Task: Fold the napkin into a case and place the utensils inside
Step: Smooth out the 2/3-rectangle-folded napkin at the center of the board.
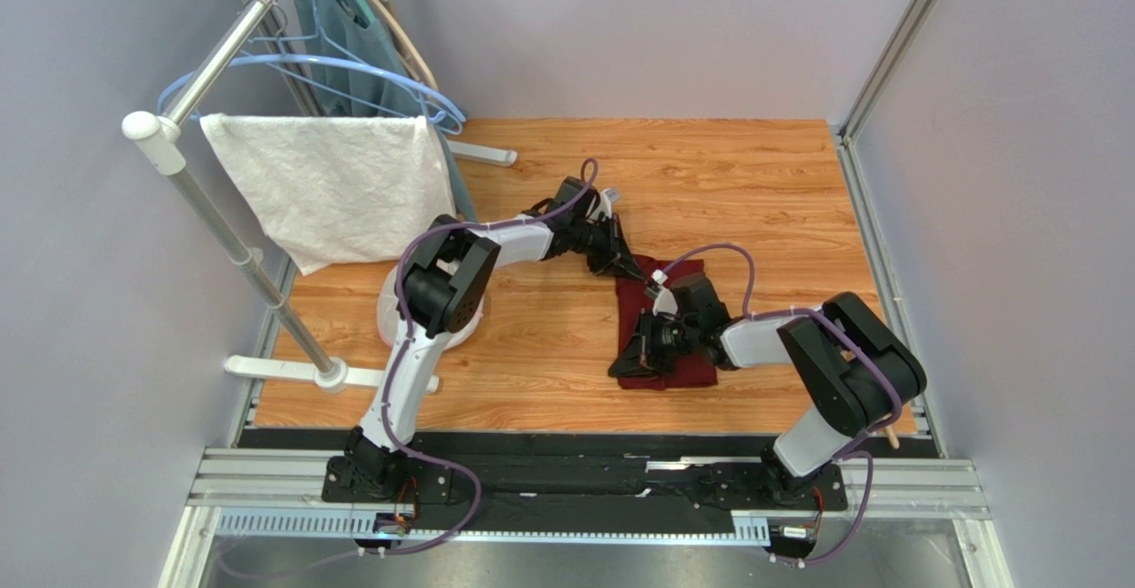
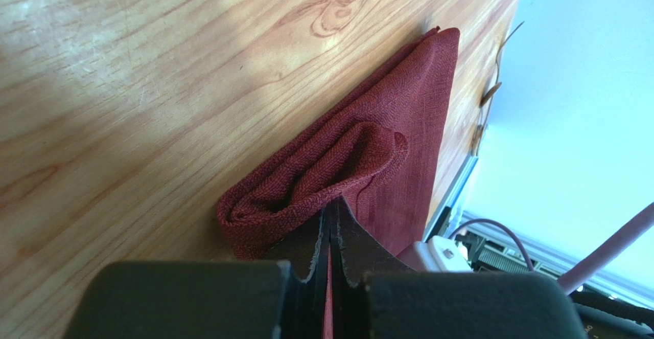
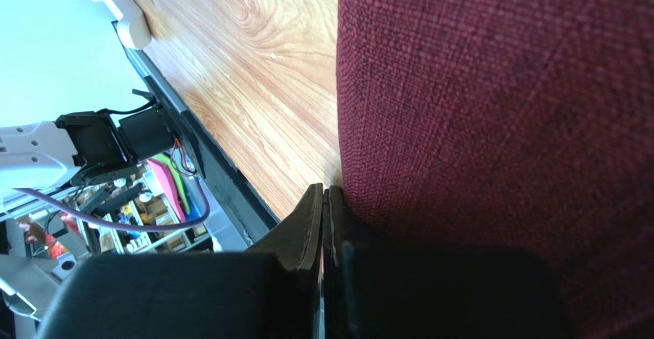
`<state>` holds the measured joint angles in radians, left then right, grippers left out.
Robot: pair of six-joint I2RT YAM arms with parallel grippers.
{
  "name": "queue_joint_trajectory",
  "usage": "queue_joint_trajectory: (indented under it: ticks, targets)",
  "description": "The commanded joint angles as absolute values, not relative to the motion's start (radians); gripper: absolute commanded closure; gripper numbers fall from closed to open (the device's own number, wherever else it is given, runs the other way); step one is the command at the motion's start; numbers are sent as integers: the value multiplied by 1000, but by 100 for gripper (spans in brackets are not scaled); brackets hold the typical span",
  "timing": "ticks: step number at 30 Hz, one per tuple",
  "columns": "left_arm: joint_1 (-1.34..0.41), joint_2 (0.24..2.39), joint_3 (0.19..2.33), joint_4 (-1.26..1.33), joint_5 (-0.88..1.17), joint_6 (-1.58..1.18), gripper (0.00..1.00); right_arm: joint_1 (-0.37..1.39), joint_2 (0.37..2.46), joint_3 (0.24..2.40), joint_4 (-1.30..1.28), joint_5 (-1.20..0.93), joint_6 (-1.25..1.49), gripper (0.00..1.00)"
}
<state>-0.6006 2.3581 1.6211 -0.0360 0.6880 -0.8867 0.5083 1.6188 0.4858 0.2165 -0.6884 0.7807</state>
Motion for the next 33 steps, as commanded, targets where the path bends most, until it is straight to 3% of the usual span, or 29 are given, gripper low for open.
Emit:
queue_joint_trajectory:
  ticks: [1,5,11,22,33]
  targets:
    - [-598,2359,1658,-104,643,-851,100,482,1546,506,177,-680,746,100]
    - [-598,2358,1661,-115,638,-848,100,399,1511,626,49,-687,693,100]
    - [-598,2365,1675,-133,635,-851,100,318,1661,836,3,-755,647,100]
    - [-598,2364,1675,-135,632,-851,100,268,1934,775,216,-828,707,100]
    - [-598,2362,1674,-130,630,-853,100,288,1668,646,161,-816,707,100]
